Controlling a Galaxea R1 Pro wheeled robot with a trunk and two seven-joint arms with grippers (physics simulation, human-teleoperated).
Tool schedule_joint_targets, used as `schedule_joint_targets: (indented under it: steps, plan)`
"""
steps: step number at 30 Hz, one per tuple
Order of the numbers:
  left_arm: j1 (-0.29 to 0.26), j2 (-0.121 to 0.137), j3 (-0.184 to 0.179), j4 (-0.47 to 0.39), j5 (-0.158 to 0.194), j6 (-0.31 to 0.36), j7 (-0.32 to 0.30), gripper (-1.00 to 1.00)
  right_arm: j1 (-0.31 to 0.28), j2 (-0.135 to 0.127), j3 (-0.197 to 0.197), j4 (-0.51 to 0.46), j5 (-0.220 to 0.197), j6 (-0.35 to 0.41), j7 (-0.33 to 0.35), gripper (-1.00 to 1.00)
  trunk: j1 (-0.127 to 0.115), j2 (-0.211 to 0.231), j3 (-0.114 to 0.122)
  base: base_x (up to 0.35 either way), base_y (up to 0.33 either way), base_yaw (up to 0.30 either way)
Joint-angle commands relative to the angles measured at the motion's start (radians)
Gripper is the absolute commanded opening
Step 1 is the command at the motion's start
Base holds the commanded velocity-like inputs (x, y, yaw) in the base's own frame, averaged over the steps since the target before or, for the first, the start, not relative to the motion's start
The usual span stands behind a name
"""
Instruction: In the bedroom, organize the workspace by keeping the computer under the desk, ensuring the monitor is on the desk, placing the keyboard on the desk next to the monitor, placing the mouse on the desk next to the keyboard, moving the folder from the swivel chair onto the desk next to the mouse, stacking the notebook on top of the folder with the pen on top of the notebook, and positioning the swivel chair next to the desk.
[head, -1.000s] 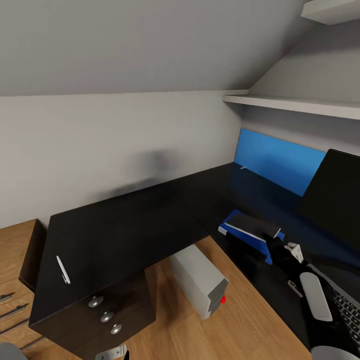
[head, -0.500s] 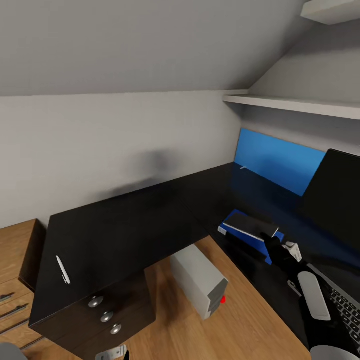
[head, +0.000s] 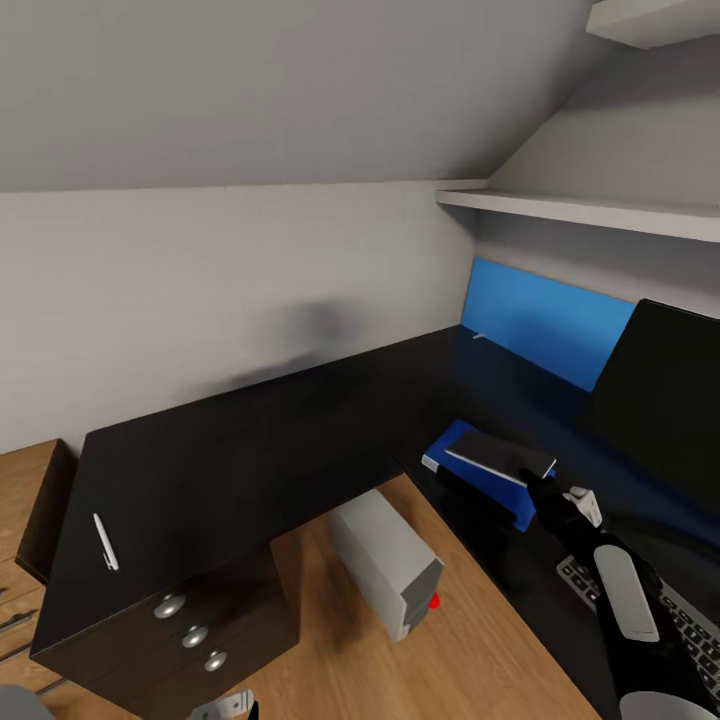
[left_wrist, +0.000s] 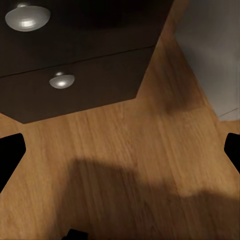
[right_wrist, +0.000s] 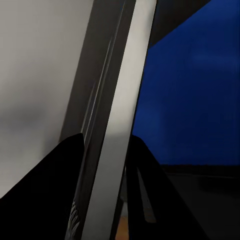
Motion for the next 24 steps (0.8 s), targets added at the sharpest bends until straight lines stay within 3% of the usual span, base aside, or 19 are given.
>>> schedule_joint_targets:
  steps: [1, 8, 15, 24]
  plan:
    - [-0.001, 0.0, -0.002, -0.002, -0.004, -0.003, 0.007, 1.0, -0.001, 0.0, -0.002, 0.0, -0.002, 0.006, 0.003, -1.0, 0.0, -0.001, -0.001, 0.003, -0.016, 0.0]
    - [-0.001, 0.0, -0.002, -0.002, -0.004, -0.003, 0.007, 1.0, -0.001, 0.0, 0.0, 0.0, 0.005, 0.006, 0.001, -1.0, 0.0, -0.001, -0.001, 0.019, -0.023, 0.0]
    - [-0.001, 0.0, -0.002, -0.002, -0.004, -0.003, 0.007, 1.0, -0.001, 0.004, 0.001, 0.001, 0.08, 0.005, 0.002, -1.0, 0.0, -0.001, -0.001, 0.076, -0.062, 0.0]
    - [-0.001, 0.0, -0.002, -0.001, -0.004, -0.003, 0.007, 1.0, -0.001, 0.005, 0.001, 0.005, 0.111, 0.005, 0.003, -1.0, 0.0, -0.001, -0.001, 0.011, -0.009, 0.0]
